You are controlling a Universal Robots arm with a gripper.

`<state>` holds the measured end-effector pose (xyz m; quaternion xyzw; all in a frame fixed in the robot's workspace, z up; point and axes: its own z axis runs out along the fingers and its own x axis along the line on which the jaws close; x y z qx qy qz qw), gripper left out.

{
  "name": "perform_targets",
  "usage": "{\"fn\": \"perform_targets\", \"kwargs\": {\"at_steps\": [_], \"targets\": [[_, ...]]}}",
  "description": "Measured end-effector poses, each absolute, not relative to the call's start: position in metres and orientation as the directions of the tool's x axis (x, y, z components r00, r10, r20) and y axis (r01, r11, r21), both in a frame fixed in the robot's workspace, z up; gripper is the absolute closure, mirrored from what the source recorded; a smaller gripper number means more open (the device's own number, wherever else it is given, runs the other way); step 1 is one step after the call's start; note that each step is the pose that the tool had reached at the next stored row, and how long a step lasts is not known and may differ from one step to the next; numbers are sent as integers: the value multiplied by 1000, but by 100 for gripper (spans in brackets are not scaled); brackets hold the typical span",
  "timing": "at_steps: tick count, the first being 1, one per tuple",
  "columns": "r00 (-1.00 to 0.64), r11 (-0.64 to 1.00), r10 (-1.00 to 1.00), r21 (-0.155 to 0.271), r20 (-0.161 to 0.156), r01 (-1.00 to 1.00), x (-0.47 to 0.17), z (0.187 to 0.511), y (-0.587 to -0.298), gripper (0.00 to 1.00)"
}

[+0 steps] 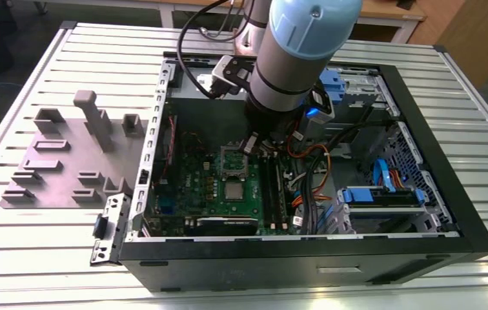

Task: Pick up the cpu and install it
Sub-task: 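Close the cpu cover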

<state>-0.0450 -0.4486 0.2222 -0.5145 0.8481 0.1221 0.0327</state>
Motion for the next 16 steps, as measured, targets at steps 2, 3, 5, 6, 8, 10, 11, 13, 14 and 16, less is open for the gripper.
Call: {"fn": "perform_targets", "kwargs": {"at_steps": [2, 3, 5, 6, 8, 10, 11, 13, 14, 16], "targets": [[-468, 441, -865, 173, -181, -881, -45, 222, -449, 89], [-469, 441, -865, 174, -181, -881, -45, 223, -449, 89], [-469, 441, -865, 177, -179, -880, -45, 224, -449, 89], [-469, 441, -865, 178, -179, -880, -45, 224, -449, 89], [-470, 441, -865, 181, -177, -879, -45, 225, -449, 89], [-470, 441, -865, 183, -176, -879, -45, 225, -449, 89], [-470, 441, -865, 184, -176, -879, -45, 225, -449, 89], [-471, 441, -865, 185, -175, -878, -45, 226, -449, 89], [-471, 441, -865, 186, -174, -878, -45, 226, -449, 89], [-471, 441, -865, 188, -174, -878, -45, 227, -449, 89]]}}
